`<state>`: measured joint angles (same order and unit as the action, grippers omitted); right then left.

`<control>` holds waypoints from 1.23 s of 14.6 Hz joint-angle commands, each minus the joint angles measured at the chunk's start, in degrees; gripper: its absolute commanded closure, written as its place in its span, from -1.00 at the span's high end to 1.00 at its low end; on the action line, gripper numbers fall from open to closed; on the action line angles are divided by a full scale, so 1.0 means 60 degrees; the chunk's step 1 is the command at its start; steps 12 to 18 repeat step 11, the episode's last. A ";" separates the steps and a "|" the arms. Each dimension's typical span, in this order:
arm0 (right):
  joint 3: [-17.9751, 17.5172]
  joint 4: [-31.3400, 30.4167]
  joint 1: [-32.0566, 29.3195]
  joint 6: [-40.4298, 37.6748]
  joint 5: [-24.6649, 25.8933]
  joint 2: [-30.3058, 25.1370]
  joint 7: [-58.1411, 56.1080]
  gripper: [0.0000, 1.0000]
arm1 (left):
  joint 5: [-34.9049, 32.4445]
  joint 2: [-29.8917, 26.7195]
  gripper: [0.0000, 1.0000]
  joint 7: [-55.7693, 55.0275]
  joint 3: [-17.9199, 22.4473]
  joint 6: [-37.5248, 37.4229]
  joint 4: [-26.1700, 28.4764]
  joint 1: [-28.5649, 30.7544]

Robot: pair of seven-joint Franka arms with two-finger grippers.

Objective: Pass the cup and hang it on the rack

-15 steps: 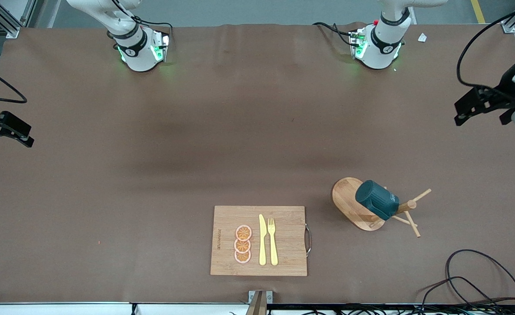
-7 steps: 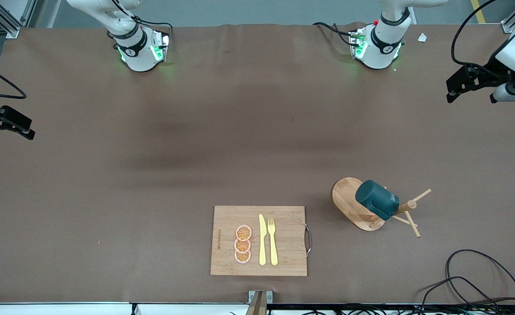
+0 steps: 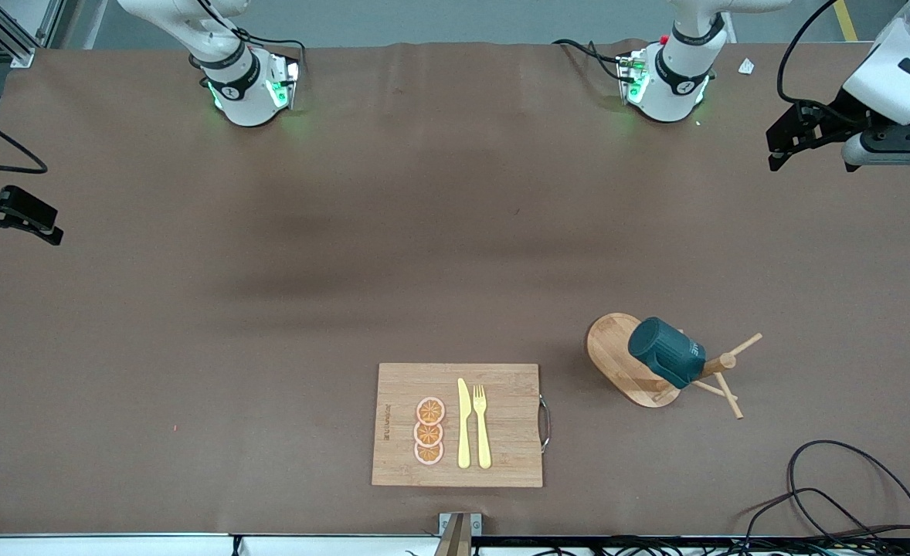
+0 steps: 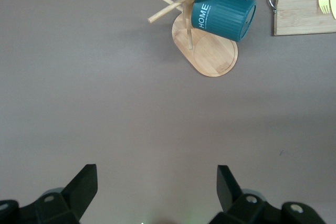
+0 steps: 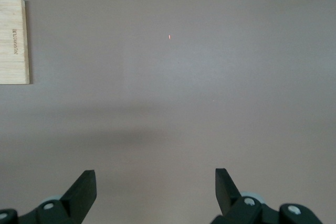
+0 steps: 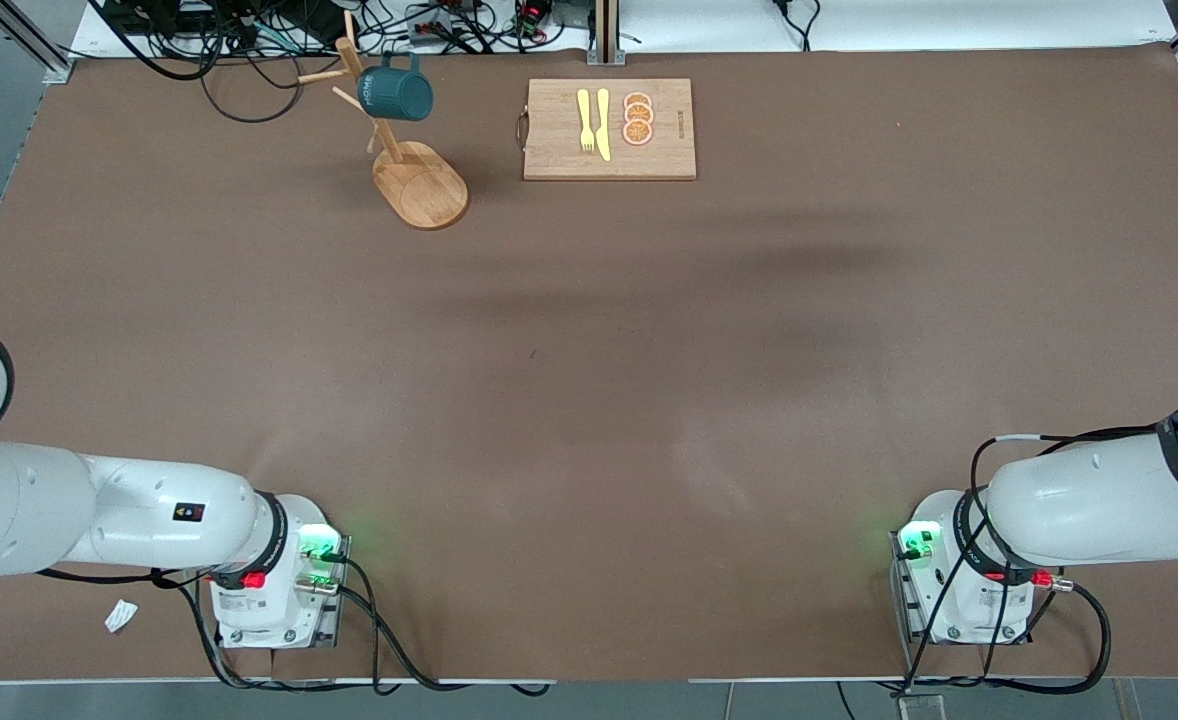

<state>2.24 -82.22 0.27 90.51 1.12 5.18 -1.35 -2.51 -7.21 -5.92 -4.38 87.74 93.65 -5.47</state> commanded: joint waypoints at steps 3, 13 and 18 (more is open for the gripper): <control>-0.0022 -0.0037 -0.0046 -0.0114 -0.0274 -0.0189 0.0107 1.00 | 0.0067 -0.0218 1.00 -0.0083 -0.0120 0.0127 0.0211 0.0179; -0.0022 -0.0037 -0.0046 -0.0114 -0.0244 -0.0189 0.0107 1.00 | 0.0388 0.0030 1.00 -0.0113 -0.0091 -0.0020 -0.0139 0.0179; -0.0022 -0.0037 -0.0046 -0.0114 -0.0244 -0.0189 0.0107 1.00 | 0.0388 0.0030 1.00 -0.0113 -0.0091 -0.0020 -0.0139 0.0179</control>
